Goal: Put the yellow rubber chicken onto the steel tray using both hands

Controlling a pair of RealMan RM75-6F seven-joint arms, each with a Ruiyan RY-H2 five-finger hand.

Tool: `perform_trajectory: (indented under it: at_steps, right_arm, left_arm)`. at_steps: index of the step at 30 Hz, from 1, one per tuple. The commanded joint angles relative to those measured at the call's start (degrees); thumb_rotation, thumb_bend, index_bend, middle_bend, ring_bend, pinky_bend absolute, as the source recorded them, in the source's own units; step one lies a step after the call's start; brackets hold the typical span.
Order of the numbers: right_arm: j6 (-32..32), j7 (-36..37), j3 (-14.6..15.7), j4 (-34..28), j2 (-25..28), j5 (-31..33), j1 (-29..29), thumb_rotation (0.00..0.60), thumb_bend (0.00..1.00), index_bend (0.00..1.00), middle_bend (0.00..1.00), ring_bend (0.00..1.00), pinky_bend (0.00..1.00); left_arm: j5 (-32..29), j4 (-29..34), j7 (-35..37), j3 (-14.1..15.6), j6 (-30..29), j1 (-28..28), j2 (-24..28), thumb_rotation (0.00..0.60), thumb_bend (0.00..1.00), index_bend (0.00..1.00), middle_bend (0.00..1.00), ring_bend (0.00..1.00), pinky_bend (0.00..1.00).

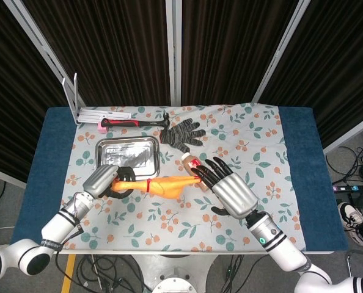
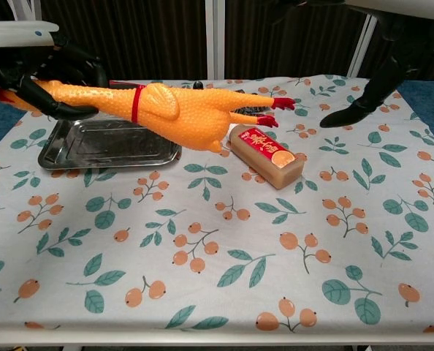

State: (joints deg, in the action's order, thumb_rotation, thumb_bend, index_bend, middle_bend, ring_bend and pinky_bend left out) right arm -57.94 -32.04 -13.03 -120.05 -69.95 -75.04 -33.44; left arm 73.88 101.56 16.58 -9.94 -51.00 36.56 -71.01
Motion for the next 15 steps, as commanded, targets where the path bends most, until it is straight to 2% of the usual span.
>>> perform_trajectory:
  at_steps: [1,15]
  right_arm:
    - [-0.59,-3.28,-0.43,1.9,-3.73,2.27,-2.27,0.6,0.03,0.0,0.13,0.0,0.01]
    - [-2.05,-11.2,-2.44,8.26,-13.9,12.95,-10.27,0.6,0.04,0.09,0.21,0.0,0.02]
  left_arm:
    - [-1.63,1.2,1.37,-0.79,1.29,0.6,0.69,0.6,0.61,0.76,0.74,0.66,0.66]
    - [-6.27,4.25,2.37,-2.77,3.1,1.91,2.54,0.6,0.61,0.76,0.74,0.66,0.66]
